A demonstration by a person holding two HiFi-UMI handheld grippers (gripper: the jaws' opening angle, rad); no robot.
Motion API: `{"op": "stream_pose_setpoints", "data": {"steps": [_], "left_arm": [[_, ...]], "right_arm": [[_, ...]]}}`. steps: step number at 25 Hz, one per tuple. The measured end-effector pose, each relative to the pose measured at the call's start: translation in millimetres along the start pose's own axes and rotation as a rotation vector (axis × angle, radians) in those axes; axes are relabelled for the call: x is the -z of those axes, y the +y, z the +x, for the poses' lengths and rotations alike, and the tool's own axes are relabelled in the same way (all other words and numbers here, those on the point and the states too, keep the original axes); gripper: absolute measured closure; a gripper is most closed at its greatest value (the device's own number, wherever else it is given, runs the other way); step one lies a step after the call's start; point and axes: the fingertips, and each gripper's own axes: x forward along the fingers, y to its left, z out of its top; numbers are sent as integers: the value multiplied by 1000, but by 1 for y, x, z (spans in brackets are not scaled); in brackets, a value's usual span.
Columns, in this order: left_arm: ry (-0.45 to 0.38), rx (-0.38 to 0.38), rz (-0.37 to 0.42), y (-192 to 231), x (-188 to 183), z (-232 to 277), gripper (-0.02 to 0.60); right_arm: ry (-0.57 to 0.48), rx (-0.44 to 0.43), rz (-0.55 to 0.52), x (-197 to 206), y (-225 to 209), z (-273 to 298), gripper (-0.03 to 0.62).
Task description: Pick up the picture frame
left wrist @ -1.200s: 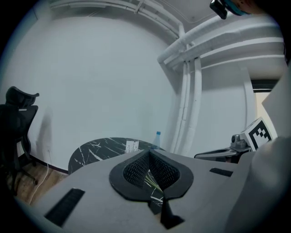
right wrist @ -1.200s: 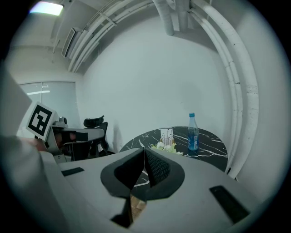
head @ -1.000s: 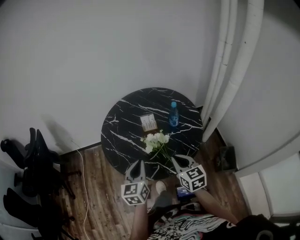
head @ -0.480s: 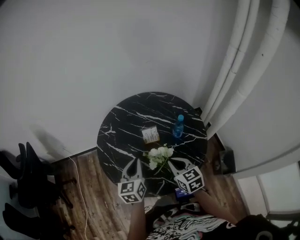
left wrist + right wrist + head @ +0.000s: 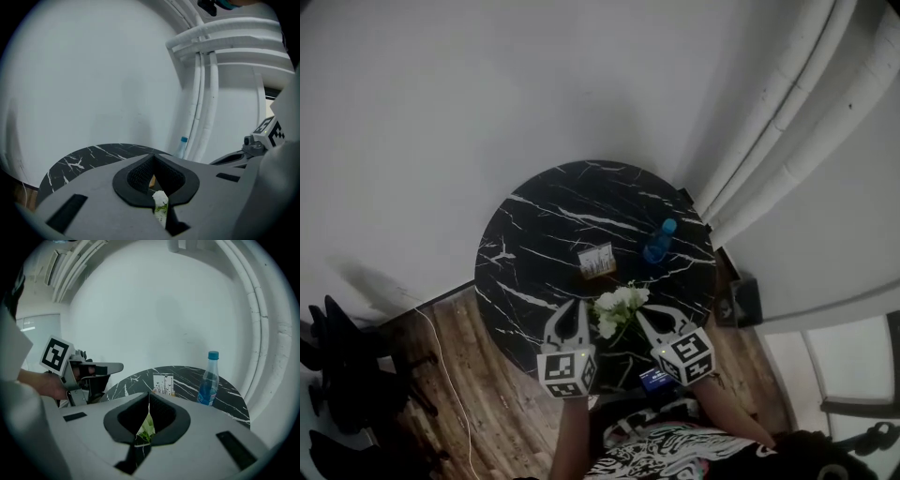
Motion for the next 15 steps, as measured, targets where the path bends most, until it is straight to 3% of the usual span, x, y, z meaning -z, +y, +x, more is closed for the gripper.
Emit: {"op": "stream_pose_setpoints", "data": {"steps": [9, 15], "left_arm": [[34, 35, 8, 5, 7, 19, 568], [58, 19, -4, 13, 16, 24, 568]], "right_arm": [[-26, 61, 6, -2, -11, -5, 576], [-5, 55, 20, 7, -16, 4, 576]]}}
